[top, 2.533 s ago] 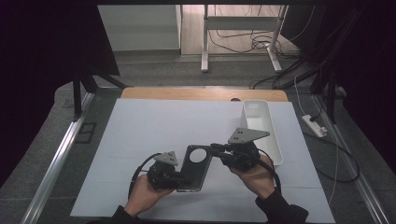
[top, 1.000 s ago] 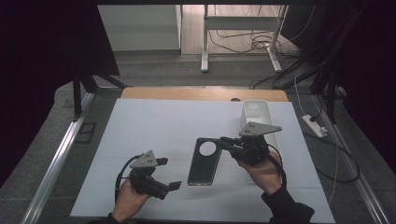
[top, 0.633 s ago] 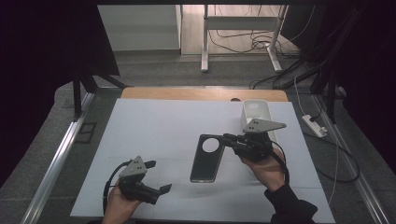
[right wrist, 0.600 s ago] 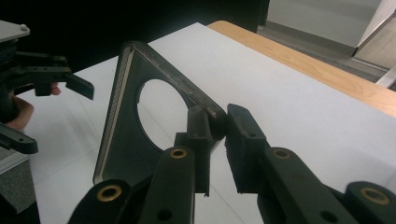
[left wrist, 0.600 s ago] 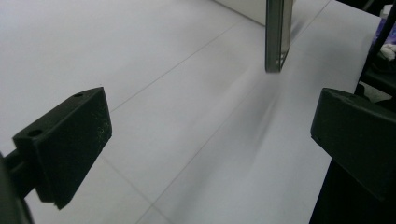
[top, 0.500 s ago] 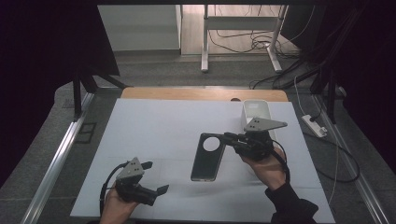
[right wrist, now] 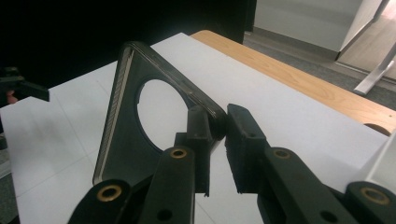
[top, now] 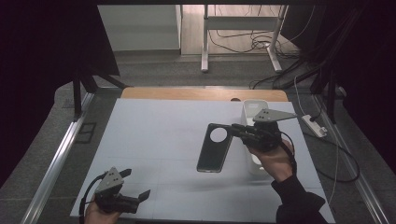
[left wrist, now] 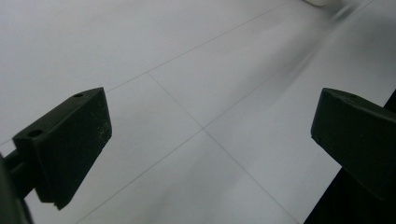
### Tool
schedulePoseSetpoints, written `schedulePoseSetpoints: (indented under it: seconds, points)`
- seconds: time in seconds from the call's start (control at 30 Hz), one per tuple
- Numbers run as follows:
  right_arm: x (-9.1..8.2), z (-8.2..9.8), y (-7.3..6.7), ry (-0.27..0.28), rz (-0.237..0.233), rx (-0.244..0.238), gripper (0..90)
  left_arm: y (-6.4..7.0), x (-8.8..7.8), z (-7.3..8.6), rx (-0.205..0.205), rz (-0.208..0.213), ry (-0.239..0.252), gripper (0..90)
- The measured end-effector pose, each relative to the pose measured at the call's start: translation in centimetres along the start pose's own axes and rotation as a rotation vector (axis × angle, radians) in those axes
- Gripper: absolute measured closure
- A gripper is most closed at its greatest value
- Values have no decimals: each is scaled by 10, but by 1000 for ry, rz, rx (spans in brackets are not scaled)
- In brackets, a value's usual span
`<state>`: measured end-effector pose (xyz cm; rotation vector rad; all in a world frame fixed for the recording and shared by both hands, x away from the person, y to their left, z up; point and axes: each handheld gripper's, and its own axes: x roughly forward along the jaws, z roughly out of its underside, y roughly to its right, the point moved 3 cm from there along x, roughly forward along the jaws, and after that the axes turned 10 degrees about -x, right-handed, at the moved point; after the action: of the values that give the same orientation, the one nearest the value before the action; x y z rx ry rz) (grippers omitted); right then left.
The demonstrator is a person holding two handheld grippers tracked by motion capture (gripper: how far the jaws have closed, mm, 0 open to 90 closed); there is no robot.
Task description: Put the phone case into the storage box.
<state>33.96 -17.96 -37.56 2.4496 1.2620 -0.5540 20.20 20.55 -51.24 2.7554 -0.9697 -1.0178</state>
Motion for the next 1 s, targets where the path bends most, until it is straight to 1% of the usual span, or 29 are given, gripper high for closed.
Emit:
schedulePoseSetpoints:
  seconds: [0.1,0.2,0.4,0.43,0.5,0.6,0.63,0.73,0.83,0.9,1.0]
  points:
    - [-1,-1,6,-10,18,-7,791,-3,-3,4,-14,-6,-1,0]
    - [-2,-1,11,-8,24,5,791,-5,-4,7,-18,-13,-1,0]
    - [-4,-3,21,-7,44,4,791,-10,-9,13,-34,-25,5,0]
    - [-5,-4,22,-5,46,6,791,-11,-9,14,-34,-30,3,0]
    - [-6,-5,26,-4,51,10,791,-11,-12,15,-29,-32,19,0]
    - [-8,-7,30,3,54,16,791,-11,-14,16,-20,-52,22,0]
    - [-8,-7,32,5,55,17,791,-12,-14,16,-23,-49,25,0]
    - [-10,-8,35,4,61,19,791,-12,-14,16,-30,-52,21,0]
    - [-12,-10,42,6,73,23,791,-11,-13,16,-25,-57,14,0]
    - [-14,-12,45,8,80,14,791,-11,-12,16,-22,-63,6,0]
    - [-17,-15,54,-1,102,14,791,-12,-11,16,-27,-66,-1,0]
